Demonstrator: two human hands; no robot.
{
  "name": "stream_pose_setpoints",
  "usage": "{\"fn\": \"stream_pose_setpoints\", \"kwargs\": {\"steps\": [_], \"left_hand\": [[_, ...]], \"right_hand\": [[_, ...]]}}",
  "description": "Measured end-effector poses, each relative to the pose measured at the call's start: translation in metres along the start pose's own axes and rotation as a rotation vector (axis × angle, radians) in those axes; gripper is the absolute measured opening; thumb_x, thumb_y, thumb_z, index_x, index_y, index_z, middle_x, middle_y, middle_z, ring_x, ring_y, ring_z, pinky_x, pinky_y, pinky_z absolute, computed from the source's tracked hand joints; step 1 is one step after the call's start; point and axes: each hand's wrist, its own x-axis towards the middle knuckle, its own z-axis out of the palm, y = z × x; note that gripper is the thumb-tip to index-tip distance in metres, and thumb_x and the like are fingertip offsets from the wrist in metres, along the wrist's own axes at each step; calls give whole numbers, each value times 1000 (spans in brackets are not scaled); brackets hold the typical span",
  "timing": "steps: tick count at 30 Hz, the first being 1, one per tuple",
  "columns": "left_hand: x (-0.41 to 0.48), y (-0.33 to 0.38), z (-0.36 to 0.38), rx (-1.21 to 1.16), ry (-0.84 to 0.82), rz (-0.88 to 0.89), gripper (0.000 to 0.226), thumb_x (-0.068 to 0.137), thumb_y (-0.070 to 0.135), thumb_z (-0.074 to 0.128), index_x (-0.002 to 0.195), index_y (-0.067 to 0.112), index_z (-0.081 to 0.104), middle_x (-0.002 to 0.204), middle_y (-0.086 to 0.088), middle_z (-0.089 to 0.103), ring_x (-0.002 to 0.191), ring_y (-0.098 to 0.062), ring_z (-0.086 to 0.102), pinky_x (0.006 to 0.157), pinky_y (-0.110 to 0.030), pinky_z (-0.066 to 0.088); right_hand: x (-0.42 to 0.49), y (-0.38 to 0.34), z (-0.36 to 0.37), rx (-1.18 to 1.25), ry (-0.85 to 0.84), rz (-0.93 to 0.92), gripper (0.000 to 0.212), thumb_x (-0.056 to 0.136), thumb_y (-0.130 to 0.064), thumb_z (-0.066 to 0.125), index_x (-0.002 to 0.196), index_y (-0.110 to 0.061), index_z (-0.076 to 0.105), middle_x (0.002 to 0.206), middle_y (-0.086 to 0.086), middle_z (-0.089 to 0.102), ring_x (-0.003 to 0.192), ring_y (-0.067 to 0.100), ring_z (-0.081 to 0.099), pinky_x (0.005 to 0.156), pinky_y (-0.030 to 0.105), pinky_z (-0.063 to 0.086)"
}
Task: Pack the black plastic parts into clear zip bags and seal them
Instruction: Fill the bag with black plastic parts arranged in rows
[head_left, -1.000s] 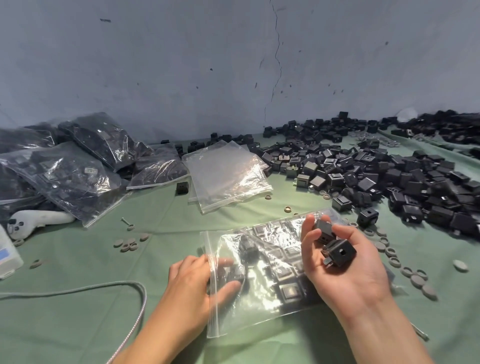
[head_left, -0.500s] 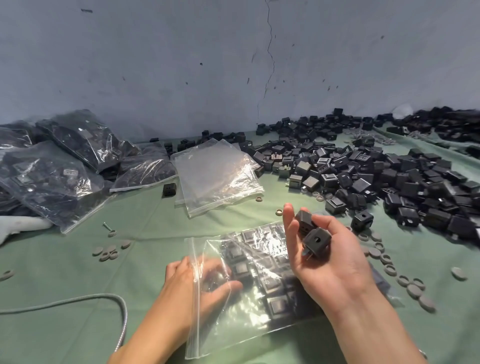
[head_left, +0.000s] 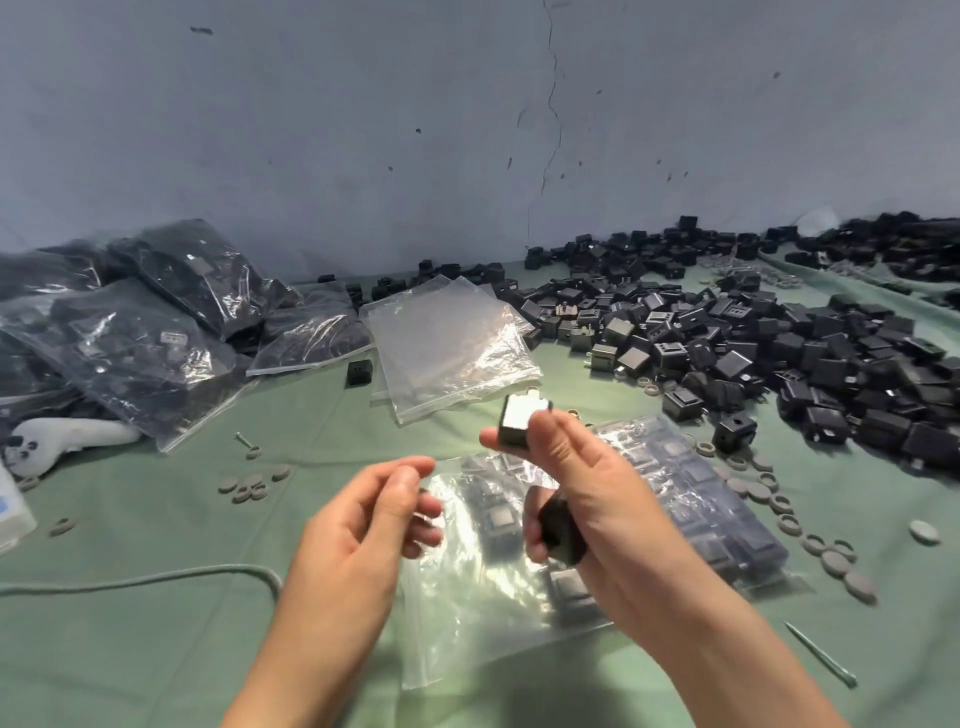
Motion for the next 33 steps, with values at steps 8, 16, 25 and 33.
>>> {"fn": "stream_pose_setpoints", "kwargs": {"steps": [8,16,25,33], "left_hand": [[-16,13,-2,-384,-192,-252,36,85,45,57,97,18,79,88,-14,72,72,-15,60,61,-25,44],[-19,-4,-43,-132,19,-201,39,74,33,75,110,23,65,96,1,76,79,-8,70,67,-20,48],[-27,-40,-41,667,-212,9,35,73,72,61,103,55,57,107,30,56,110,5,50,103,-30,39],[-16,-44,-31,775,-378,59,19,85,59,60,102,57,52,101,31,53,107,7,37,91,-9,25]], "right_hand": [[-18,19,27,-223,-183,-33,39,83,-37,75,120,-44,67,121,-6,69,47,14,57,42,19,42],[-15,19,31,-254,-7,46,49,76,-57,65,118,-34,68,107,-2,73,48,12,58,39,21,40],[-6,4,-6,571,403,92,25,100,-27,52,109,-9,66,95,15,66,76,22,66,63,29,59],[-1,6,-15,644,455,71,17,94,-13,52,109,-8,59,110,19,54,99,28,58,78,31,60]]}}
